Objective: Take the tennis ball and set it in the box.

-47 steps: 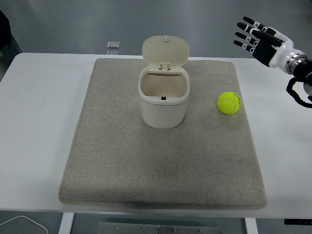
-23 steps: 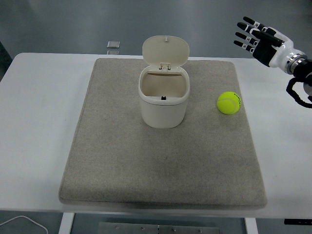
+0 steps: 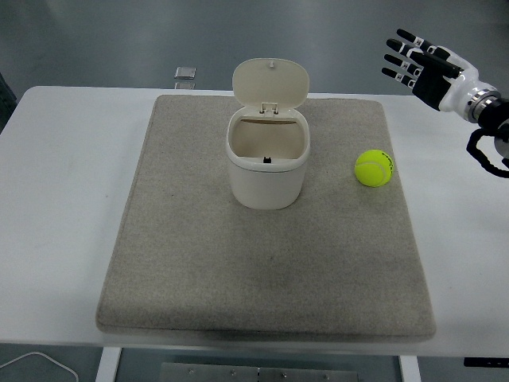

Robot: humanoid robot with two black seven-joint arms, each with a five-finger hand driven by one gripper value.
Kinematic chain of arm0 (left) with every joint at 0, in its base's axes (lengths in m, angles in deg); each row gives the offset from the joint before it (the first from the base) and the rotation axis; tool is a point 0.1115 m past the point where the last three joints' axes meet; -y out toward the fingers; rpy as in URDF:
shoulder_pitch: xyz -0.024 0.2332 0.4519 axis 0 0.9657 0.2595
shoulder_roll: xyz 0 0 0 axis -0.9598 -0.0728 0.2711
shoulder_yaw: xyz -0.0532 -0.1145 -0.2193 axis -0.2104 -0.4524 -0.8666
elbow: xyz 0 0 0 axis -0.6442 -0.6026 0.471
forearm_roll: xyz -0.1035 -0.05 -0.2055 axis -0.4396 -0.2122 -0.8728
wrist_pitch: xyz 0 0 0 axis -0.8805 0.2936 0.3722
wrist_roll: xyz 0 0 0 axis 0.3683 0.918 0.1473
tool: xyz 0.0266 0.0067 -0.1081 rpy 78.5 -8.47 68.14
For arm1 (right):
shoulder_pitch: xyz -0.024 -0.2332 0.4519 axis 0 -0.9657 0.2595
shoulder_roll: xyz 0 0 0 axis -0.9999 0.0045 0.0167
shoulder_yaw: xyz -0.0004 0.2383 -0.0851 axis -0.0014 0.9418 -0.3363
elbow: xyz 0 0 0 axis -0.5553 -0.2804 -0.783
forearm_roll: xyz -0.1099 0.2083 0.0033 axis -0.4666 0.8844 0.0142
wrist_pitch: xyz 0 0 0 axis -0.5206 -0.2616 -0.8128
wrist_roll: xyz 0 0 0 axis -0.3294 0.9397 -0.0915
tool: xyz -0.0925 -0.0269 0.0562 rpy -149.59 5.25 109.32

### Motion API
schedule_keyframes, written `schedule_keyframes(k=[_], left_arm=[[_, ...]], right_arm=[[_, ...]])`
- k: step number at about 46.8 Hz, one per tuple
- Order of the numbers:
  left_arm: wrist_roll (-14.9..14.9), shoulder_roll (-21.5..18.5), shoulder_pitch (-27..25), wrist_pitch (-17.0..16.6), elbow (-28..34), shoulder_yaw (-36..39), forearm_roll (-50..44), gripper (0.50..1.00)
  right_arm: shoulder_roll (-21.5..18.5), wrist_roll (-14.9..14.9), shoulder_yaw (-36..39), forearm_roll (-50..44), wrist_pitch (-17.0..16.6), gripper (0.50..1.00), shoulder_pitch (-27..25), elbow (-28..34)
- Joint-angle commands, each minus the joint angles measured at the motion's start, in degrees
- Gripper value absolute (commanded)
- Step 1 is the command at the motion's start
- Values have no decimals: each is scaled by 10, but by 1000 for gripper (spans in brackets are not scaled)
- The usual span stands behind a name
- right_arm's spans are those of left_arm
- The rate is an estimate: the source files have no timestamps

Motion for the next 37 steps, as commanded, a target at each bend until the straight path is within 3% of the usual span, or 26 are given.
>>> schedule_keyframes(k=[1,8,25,37], left_arm=[[0,0,0,1,0,0,0,992],[0,0,0,0,0,0,0,992],[0,0,0,0,0,0,0,992],[0,0,0,0,0,0,0,992]], right_arm=[[1,0,0,-41,19,934,2,-1],[1,0,2,-98,19,934,2,-1],[7,1,1,-103,3,934,5,-3],[23,1,3,-144,-63,934,-2,-7]])
